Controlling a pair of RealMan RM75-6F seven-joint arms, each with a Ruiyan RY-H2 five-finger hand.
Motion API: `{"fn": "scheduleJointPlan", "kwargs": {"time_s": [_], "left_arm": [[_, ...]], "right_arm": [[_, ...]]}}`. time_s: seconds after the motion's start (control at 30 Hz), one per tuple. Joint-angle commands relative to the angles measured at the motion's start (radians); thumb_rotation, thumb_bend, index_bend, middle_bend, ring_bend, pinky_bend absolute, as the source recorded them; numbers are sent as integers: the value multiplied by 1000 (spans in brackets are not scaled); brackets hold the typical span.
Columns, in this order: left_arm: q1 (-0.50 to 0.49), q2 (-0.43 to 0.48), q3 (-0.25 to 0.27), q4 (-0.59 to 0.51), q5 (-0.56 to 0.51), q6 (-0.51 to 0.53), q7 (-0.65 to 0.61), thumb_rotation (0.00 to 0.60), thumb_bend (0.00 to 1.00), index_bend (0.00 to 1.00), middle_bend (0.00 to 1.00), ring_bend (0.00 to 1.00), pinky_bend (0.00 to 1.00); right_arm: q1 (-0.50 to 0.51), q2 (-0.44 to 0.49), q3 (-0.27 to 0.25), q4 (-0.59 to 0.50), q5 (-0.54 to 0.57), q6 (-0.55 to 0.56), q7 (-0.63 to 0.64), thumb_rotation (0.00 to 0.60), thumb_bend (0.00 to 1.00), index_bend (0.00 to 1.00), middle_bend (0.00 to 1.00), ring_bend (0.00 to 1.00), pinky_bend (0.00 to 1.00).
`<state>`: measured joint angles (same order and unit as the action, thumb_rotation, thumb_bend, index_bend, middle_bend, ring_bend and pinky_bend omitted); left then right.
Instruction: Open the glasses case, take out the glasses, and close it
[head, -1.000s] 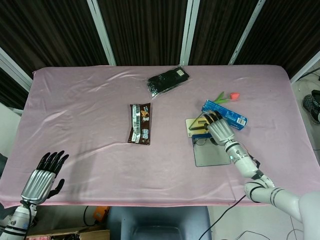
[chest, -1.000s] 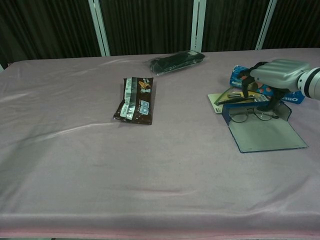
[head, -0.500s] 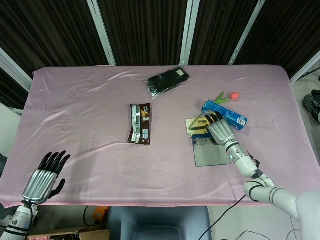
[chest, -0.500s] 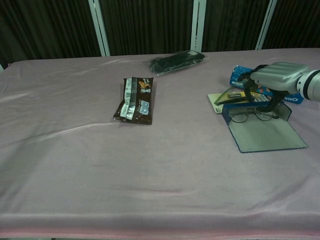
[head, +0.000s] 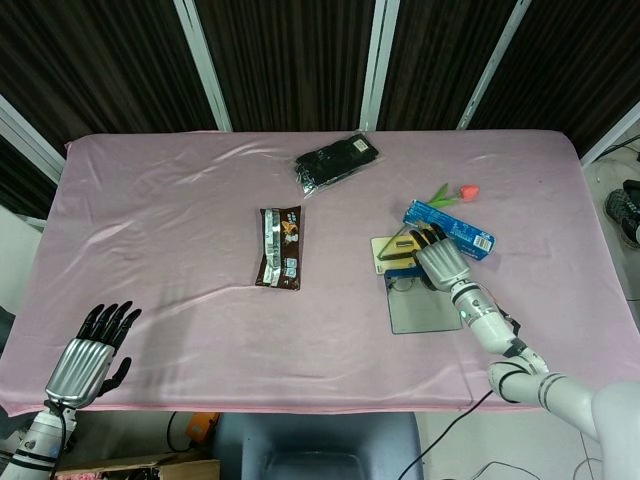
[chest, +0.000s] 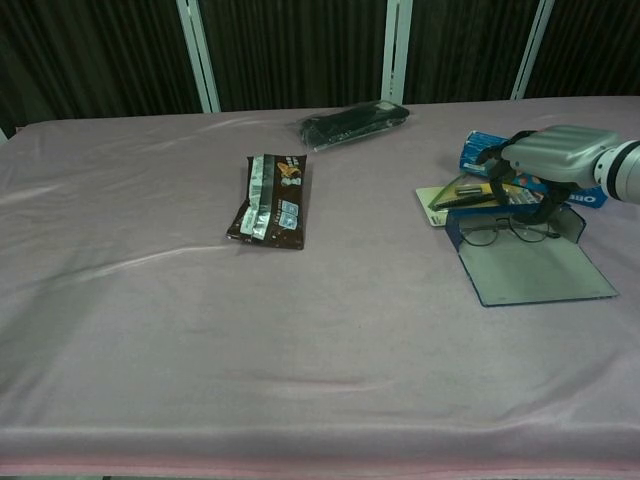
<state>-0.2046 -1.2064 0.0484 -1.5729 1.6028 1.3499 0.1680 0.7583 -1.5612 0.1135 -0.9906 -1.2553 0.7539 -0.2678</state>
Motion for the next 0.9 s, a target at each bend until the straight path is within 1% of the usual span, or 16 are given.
{"fn": "scheduleJointPlan", "kwargs": {"time_s": [0.03, 0.2, 0.33, 0.47, 0.67, 0.8, 0.9], "left_arm": [[0, 0, 0, 0, 0, 0, 1, 600, 420, 0, 0, 0, 0], [0, 0, 0, 0, 1, 1, -1, 600, 421, 0, 0, 0, 0], [0, 1, 1, 0, 2, 2, -2, 600, 420, 0, 0, 0, 0], [-1, 0, 1, 0, 0, 0, 0, 600, 421, 0, 0, 0, 0], [-1, 2, 1, -4, -4, -4, 3, 600, 421, 0, 0, 0, 0], [0, 3, 1, -5, -4, -3, 4, 600, 420, 0, 0, 0, 0], [0, 2, 2, -6, -4, -2, 6, 600, 420, 0, 0, 0, 0]], "right_arm": [[-1, 0, 3, -2, 1, 2, 12, 600, 511, 677, 188, 140, 0], [-7, 1, 15, -18, -7, 25, 62, 600, 511, 695, 188, 140, 0], [-22, -17, 15, -10, -41, 91, 96, 600, 511, 696, 188, 140, 0], [-39, -46, 4, 15, -86, 168, 110, 600, 511, 697, 188, 141, 0], [-71, -114, -30, 103, -180, 310, 117, 600, 510, 697, 189, 141, 0], [-90, -172, -47, 196, -237, 412, 143, 600, 511, 697, 190, 141, 0], [-100, -209, -52, 259, -259, 457, 162, 600, 511, 699, 191, 141, 0]]}}
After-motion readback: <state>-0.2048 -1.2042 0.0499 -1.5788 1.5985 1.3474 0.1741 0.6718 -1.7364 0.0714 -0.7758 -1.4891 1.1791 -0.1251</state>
